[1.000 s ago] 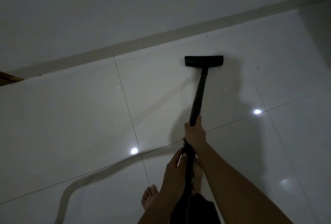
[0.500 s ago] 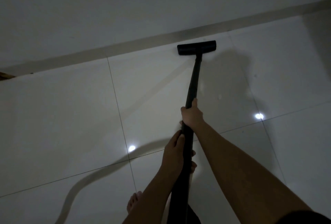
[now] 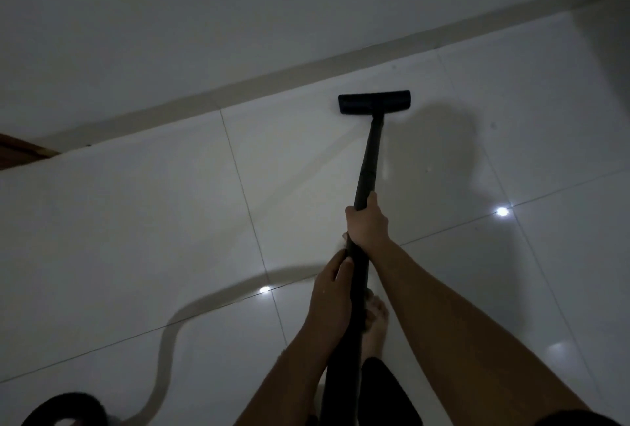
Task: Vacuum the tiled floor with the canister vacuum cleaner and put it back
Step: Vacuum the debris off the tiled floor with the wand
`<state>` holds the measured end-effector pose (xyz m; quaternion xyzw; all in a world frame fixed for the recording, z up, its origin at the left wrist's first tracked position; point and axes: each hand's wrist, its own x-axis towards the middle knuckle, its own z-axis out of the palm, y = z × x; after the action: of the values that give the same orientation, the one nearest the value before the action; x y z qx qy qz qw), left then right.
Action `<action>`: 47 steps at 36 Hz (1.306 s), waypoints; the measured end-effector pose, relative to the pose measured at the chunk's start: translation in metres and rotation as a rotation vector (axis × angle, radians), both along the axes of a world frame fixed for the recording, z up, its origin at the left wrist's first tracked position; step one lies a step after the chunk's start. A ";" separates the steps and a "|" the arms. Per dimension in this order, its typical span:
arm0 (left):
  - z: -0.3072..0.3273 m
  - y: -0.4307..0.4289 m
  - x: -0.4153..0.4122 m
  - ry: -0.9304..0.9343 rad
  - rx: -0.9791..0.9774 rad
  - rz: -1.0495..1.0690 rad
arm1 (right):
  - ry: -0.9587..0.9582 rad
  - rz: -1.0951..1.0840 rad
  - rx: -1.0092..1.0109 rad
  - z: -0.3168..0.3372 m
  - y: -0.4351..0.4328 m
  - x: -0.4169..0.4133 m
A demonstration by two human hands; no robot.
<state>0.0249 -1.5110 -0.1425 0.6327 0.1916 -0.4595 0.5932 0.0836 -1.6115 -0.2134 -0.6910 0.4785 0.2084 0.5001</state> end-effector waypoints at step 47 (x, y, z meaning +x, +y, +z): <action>0.054 0.052 -0.089 0.020 0.080 -0.263 | 0.007 -0.308 0.066 0.058 0.042 -0.127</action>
<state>-0.0645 -1.4588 -0.0886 0.6709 0.1311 -0.5316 0.5001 -0.0437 -1.5697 -0.1553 -0.5918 0.5736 0.1471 0.5469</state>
